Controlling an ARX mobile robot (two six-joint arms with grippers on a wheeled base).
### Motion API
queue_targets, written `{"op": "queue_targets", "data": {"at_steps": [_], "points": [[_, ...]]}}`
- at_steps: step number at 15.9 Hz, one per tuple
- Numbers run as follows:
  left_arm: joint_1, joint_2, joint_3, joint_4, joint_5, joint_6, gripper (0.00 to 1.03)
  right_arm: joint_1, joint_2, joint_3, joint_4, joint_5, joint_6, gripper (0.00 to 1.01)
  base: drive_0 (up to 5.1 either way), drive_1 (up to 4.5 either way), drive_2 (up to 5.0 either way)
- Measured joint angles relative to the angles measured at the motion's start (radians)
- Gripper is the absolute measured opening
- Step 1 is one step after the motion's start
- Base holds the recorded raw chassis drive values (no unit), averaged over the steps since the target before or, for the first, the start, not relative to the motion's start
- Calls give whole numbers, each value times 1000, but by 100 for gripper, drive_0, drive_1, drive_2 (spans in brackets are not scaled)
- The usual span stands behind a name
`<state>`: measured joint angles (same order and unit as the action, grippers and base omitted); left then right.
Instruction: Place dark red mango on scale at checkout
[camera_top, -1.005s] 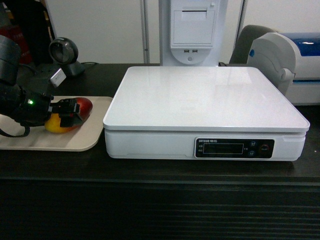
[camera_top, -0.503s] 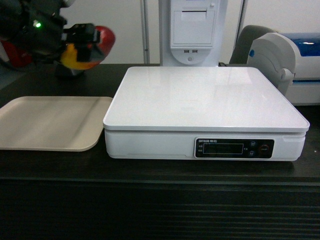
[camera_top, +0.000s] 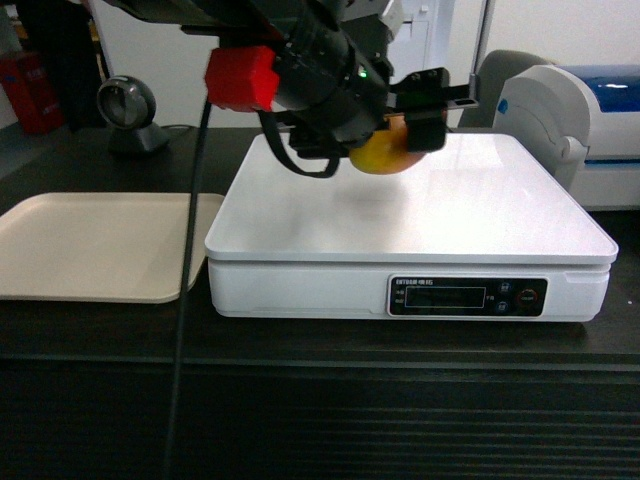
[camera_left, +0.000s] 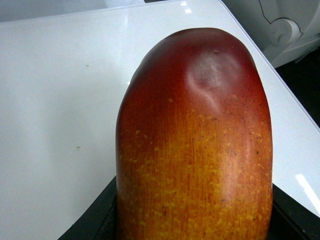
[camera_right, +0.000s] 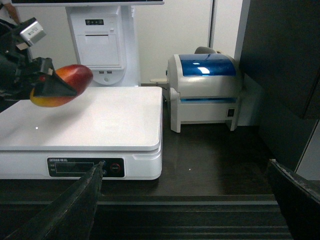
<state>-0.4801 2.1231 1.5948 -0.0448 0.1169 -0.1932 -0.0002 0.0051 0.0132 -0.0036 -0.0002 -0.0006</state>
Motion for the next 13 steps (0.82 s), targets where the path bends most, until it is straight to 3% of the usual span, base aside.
{"op": "queue_targets", "data": {"at_steps": [2,8,10,11,13], "points": [[-16,31,36,-8,-15,-40,59,0,0,0,0,0,0,98,0,0,0],[-23,143,161,-116,-143,-190,59,0,0,0,0,0,0,98,0,0,0],[-37,147,171,-122,-158,-204,59,0,0,0,0,0,0,98,0,0,0],[-46,150,172,-122,-162,-218,64,0,0,0,0,0,0,98,0,0,0],[-56,154,172,-109,-162,-222,85,0,0,0,0,0,0,98,0,0,0]]}}
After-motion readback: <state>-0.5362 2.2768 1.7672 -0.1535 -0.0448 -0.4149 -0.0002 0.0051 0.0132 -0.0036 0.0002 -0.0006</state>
